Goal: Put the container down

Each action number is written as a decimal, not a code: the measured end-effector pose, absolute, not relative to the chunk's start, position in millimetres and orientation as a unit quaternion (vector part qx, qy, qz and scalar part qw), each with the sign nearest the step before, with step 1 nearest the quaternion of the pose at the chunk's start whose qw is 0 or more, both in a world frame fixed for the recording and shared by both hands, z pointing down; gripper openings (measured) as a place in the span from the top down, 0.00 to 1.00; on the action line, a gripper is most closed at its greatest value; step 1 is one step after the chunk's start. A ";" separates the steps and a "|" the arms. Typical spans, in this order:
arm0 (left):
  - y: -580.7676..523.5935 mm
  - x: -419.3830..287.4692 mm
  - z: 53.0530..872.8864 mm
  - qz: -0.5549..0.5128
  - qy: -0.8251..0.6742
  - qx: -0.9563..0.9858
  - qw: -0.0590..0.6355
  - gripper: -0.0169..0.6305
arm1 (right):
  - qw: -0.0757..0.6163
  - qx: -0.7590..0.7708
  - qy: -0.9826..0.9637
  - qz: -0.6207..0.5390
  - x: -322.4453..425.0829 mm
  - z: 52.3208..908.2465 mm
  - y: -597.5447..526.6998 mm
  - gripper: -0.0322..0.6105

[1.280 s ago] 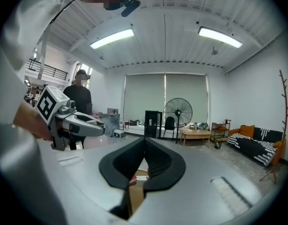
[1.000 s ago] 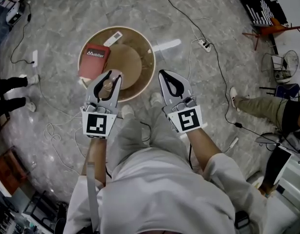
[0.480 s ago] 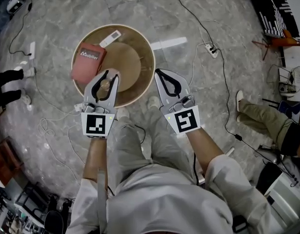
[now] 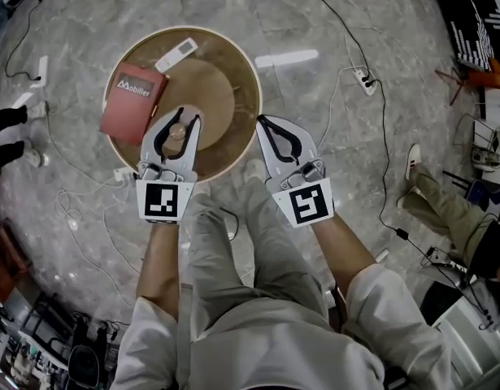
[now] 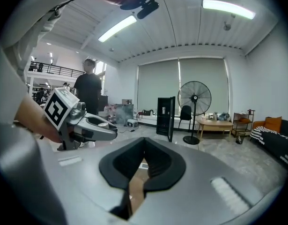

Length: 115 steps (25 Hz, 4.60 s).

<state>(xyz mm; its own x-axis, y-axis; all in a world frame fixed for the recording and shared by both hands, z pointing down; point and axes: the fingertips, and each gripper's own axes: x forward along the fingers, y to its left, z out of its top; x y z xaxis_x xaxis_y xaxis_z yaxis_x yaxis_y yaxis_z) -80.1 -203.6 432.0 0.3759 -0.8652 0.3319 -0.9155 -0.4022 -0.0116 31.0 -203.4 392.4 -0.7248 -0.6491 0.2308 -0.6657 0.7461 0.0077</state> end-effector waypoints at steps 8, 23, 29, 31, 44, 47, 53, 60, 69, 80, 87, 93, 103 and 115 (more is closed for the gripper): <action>-219.2 -70.0 506.5 0.154 -0.539 0.822 0.101 0.80 | 0.134 0.345 -0.927 0.055 39.8 474.4 -211.9 0.95; -233.3 -63.0 628.3 0.169 -0.539 0.815 0.125 0.80 | 0.149 0.331 -0.928 0.078 44.0 580.6 -224.4 0.95; -237.5 -64.4 667.6 0.176 -0.540 0.812 0.133 0.80 | 0.160 0.322 -0.929 0.083 43.3 611.7 -226.1 0.95; -239.9 -65.3 678.1 0.177 -0.539 0.812 0.134 0.80 | 0.161 0.320 -0.930 0.084 42.3 621.5 -228.5 0.95; -247.5 -66.7 730.0 0.178 -0.541 0.810 0.141 0.79 | 0.169 0.310 -0.932 0.085 35.2 666.0 -238.0 0.95; -249.2 -66.2 736.7 0.175 -0.541 0.811 0.142 0.79 | 0.171 0.309 -0.932 0.087 35.2 672.9 -239.9 0.95; -251.5 -67.3 750.7 0.176 -0.541 0.810 0.141 0.80 | 0.172 0.307 -0.932 0.090 35.2 683.3 -241.1 0.95; -253.2 -66.9 752.2 0.171 -0.539 0.814 0.132 0.79 | 0.173 0.308 -0.931 0.090 35.4 691.2 -241.3 0.95; -252.2 -65.4 749.9 0.156 -0.537 0.818 0.137 0.73 | 0.175 0.305 -0.932 0.089 34.6 689.2 -242.0 0.95; -246.3 -70.9 741.8 0.153 -0.542 0.815 0.138 0.60 | 0.175 0.309 -0.931 0.082 36.8 682.5 -244.2 0.95; -234.8 -79.0 723.2 0.148 -0.549 0.812 0.133 0.64 | 0.173 0.309 -0.932 0.078 32.3 669.9 -239.0 0.95; -213.8 -87.1 701.5 0.157 -0.551 0.809 0.129 0.76 | 0.170 0.310 -0.932 0.074 28.2 647.2 -230.0 0.95; -187.4 -99.5 663.8 0.169 -0.551 0.809 0.115 0.90 | 0.162 0.315 -0.933 0.069 21.0 613.3 -208.4 0.95; -151.6 -122.3 605.3 0.172 -0.556 0.805 0.118 0.96 | 0.153 0.315 -0.934 0.065 9.8 565.3 -183.0 0.95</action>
